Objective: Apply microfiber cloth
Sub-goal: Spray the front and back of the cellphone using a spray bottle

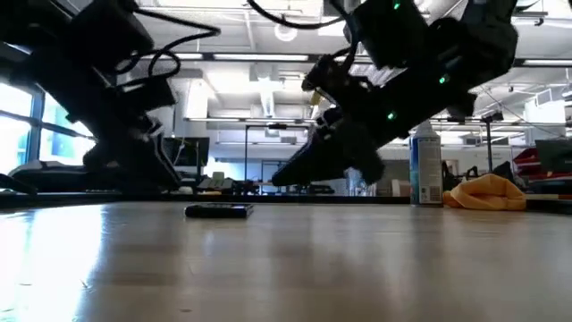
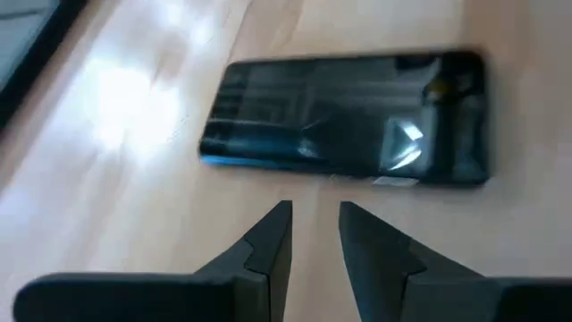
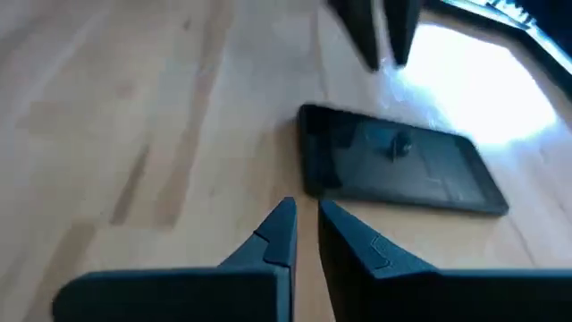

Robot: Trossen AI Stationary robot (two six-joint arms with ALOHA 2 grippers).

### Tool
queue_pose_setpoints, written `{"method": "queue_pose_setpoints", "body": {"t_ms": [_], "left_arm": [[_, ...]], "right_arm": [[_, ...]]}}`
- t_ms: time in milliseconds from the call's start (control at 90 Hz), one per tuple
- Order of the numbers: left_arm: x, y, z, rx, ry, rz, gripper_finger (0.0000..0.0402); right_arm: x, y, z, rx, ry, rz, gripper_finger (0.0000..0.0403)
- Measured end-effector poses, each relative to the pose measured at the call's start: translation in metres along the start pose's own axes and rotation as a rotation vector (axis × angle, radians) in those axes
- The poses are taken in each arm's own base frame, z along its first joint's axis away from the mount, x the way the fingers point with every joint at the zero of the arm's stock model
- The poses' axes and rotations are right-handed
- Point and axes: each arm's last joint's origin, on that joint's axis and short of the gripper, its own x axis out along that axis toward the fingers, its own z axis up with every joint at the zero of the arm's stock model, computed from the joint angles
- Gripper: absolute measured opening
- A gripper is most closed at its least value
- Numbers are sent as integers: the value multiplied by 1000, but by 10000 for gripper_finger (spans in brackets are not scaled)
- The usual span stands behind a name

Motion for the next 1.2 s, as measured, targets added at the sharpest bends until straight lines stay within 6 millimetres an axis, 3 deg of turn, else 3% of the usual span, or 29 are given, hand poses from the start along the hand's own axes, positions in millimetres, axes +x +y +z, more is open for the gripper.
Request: {"method": "queue_pose_setpoints", "body": {"t_ms": [122, 400, 633, 756, 911, 1200], "left_arm": [[0, -6, -1, 83, -7, 8, 78], [-5, -16, -5, 257, 3, -80, 78], [-7, -19, -5, 305, -9, -112, 83], [-6, -19, -4, 198, 3, -158, 108], [-8, -22, -5, 203, -9, -117, 145], [-7, -22, -4, 462, -27, -80, 164]], "right_arm": [[11, -7, -5, -2, 25, 4, 63], [24, -17, 14, -45, 149, 4, 112], [25, -15, 18, -99, 199, 23, 114], [24, -11, 17, -107, 210, 42, 114], [22, -5, 17, -123, 221, 31, 114], [20, 1, 17, -171, 231, -6, 114]]}}
